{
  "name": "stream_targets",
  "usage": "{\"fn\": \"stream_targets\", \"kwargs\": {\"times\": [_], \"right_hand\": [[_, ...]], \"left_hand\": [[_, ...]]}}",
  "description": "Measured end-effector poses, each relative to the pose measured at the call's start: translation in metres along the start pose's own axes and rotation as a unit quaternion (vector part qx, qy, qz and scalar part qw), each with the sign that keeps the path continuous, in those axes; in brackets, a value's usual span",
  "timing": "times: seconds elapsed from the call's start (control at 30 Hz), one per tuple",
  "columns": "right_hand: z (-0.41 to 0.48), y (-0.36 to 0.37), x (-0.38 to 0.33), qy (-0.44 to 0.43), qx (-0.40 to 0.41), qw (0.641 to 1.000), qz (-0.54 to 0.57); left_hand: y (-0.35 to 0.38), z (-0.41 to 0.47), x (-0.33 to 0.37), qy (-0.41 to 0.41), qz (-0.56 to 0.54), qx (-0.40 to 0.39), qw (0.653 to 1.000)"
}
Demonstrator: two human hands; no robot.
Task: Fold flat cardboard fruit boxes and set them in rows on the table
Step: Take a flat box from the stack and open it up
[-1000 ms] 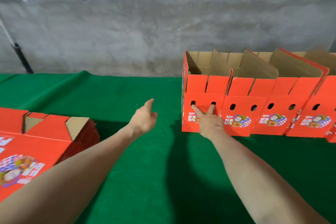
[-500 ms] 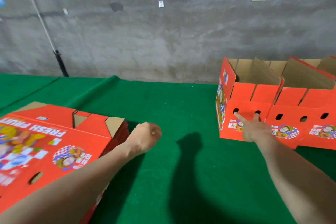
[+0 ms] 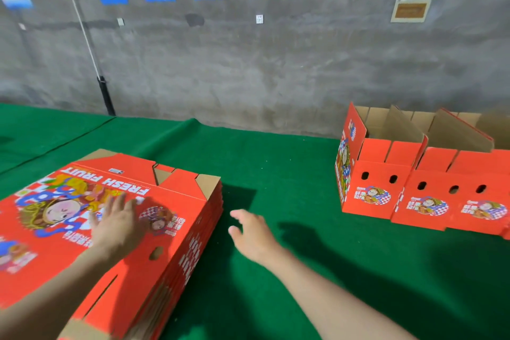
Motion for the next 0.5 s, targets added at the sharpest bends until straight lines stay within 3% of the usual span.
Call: {"fn": "stream_targets", "kwargs": {"times": [0.17, 0.27, 0.3, 0.4, 0.5], "right_hand": [[-0.014, 0.053, -0.013, 0.073, -0.062, 0.995, 0.036], [-0.027, 0.066, -0.006, 0.175, -0.02, 0.972, 0.157], [-0.032, 0.066, -0.001, 0.222, 0.008, 0.947, 0.234], [-0.05, 0.06, 0.003, 0.332, 0.075, 0.816, 0.468], [-0.058, 0.046, -0.008, 0.35, 0.117, 0.747, 0.553]], "left_hand": [[0.033, -0.05, -0.015, 0.014, 0.0, -0.047, 0.999], [0.03, -0.08, 0.009, 0.051, -0.035, -0.036, 0.997], [0.025, -0.086, 0.015, 0.069, -0.05, -0.028, 0.996], [0.004, -0.1, 0.021, 0.093, -0.115, -0.009, 0.989], [-0.021, -0.108, 0.022, 0.099, -0.158, 0.006, 0.983]]}}
Point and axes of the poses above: each hand's wrist, its own z-axis towards the middle knuckle, its own y-axis out of the palm, x = y × z, the point moved 6 cm from there along z, towards the middle knuckle, and after that the axes turned 5 degrees about z, right-handed, at the moved point
